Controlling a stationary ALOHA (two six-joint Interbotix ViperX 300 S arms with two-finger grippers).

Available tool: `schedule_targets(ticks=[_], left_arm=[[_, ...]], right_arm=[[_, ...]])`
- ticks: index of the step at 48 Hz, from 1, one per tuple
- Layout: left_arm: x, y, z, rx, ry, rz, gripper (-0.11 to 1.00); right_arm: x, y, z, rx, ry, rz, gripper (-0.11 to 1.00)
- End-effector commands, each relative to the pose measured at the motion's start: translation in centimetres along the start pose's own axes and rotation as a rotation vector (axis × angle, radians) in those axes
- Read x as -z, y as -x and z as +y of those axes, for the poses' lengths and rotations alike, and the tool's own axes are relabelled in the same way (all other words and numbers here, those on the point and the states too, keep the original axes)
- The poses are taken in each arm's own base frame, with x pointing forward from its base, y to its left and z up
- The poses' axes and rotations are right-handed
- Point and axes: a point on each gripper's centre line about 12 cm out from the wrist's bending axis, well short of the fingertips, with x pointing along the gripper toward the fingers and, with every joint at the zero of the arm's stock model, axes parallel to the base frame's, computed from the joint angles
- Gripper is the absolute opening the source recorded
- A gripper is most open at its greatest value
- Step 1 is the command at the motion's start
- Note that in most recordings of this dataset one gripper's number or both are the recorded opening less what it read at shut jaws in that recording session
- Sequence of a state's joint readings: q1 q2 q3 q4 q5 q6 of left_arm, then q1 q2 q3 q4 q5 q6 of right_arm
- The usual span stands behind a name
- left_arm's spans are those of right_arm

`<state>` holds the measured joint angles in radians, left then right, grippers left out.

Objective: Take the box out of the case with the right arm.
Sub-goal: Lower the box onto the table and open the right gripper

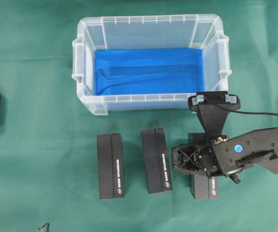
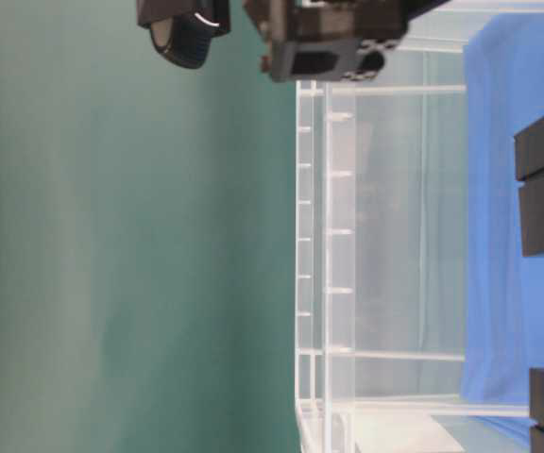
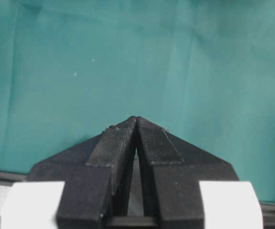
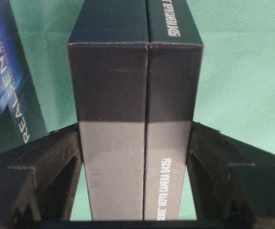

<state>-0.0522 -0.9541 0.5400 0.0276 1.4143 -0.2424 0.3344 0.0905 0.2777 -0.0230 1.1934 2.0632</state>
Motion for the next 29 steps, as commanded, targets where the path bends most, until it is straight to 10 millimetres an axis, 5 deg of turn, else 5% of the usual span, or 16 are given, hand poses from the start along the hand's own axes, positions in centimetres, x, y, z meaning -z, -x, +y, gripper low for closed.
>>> schedule_targets(ticks=[1, 16, 23, 29], left_arm=[[-0.37, 0.18, -0.09, 0.002, 0.000, -0.011, 0.00], [-0.39, 0.23, -0.09, 0.002, 0.002, -0.012, 0.00], [-0.39, 0.23, -0.09, 0.002, 0.003, -0.012, 0.00], [-0.39, 0.23, -0.09, 0.002, 0.003, -0.012, 0.00]], right_arm=[[0.14, 0.91, 0.03, -0.029, 0.000, 0.017, 0.65], [0.21, 0.92, 0.16, -0.040, 0.000, 0.023, 0.65], [0.32, 1.12, 0.37, -0.056, 0.000, 0.032, 0.91], [0.35, 1.15, 0.44, -0.058, -0.001, 0.032, 0.91]])
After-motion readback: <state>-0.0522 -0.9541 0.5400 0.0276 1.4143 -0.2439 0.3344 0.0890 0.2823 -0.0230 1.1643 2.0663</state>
